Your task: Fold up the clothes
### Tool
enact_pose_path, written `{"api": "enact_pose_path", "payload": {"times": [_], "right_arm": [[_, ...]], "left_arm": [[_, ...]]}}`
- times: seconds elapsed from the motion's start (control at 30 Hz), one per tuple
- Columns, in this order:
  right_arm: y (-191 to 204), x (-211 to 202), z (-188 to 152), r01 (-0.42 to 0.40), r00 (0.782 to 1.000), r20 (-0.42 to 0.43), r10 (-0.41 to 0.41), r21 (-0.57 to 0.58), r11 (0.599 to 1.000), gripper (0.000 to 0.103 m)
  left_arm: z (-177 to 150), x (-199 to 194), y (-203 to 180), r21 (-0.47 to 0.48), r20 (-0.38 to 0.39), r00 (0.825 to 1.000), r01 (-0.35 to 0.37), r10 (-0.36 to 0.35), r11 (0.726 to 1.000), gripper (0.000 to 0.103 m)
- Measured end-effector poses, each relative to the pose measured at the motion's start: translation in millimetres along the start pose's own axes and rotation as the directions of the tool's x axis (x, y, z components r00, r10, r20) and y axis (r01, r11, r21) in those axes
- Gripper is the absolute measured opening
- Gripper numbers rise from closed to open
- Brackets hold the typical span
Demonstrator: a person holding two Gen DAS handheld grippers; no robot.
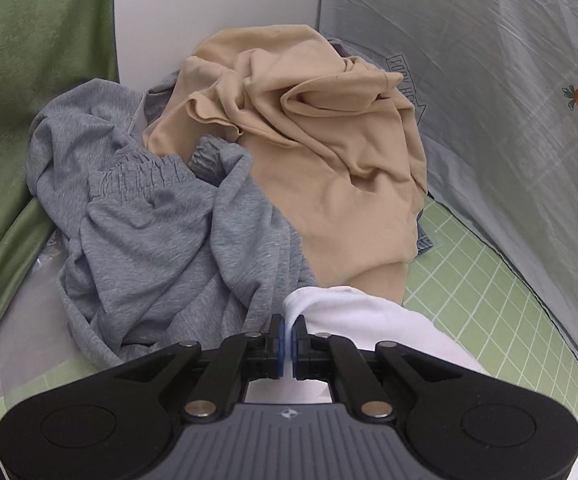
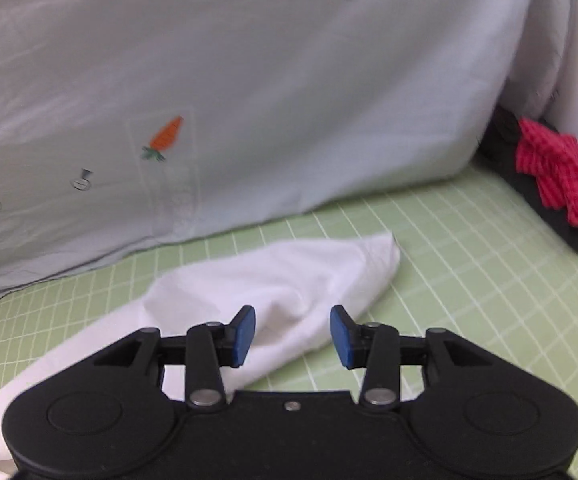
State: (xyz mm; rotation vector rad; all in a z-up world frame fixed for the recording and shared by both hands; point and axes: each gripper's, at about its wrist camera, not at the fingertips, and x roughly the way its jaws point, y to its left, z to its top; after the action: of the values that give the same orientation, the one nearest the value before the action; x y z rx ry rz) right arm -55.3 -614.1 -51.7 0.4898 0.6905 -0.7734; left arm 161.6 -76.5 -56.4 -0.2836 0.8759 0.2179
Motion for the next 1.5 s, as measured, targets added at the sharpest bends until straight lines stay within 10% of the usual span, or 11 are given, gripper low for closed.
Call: {"api": "enact_pose_path", "payload": {"times": [0.17, 0.43, 0.5, 0.6, 0.77, 1.03, 1.1, 1.27, 1.5], "right_arm": [[-28.5, 37.2, -21.0, 0.011, 0.992, -0.128, 0.012, 0.174, 0.985, 0.055], [-18.7, 86.0, -14.4, -0.002, 0.994, -0.106, 0.029, 0.247, 0.969, 0.061], [-15.5, 95.8, -9.6, 0.023, 0.994, -0.107, 0.002, 0.230, 0.973, 0.056], [-17.5, 100.5, -0.2, 0.025, 0.994, -0.108, -0.006, 0.174, 0.984, 0.016], [-42.5, 73.6, 47.3, 0.141, 0.987, 0.063, -0.146, 0.080, 0.987, 0.009], [-55.5, 46.3, 133.6, 0.314, 0.879, 0.397, -0.264, -0.064, 0.947, 0.013], [-54.6, 55.8, 135.0, 0.328, 0.898, 0.341, -0.277, -0.101, 0.939, 0.041], [-79.7, 49.7, 89.6, 0.243, 0.955, 0.186, -0.232, -0.039, 0.969, 0.062], [-130.8, 1.2, -38.0, 0.223, 0.974, -0.050, -0.220, 0.048, 0.974, 0.069]], "left_arm": [[-1.8, 9.9, -12.1, 0.017, -0.018, 1.000, -0.009, 0.010, 1.000, 0.004], [-4.6, 16.7, -21.9, 0.044, -0.051, 0.998, -0.023, 0.026, 0.999, 0.004], [-5.6, 17.0, -24.8, 0.057, -0.056, 0.998, -0.026, 0.029, 0.998, 0.004], [-6.6, 16.7, -29.5, 0.078, -0.059, 0.998, -0.030, 0.034, 0.996, 0.004], [-1.4, 16.8, -39.2, 0.095, -0.042, 0.999, -0.017, 0.021, 0.995, 0.004], [2.3, 23.4, -72.0, 0.094, -0.054, 0.997, 0.059, -0.054, 0.994, 0.008], [-0.7, 24.4, -81.6, 0.107, -0.057, 0.997, 0.056, -0.050, 0.993, 0.012], [-4.7, 12.6, -80.8, 0.078, -0.053, 0.993, 0.113, -0.109, 0.991, 0.073], [-19.5, -23.2, -64.3, 0.057, -0.062, 0.980, 0.192, -0.188, 0.980, 0.076]]}}
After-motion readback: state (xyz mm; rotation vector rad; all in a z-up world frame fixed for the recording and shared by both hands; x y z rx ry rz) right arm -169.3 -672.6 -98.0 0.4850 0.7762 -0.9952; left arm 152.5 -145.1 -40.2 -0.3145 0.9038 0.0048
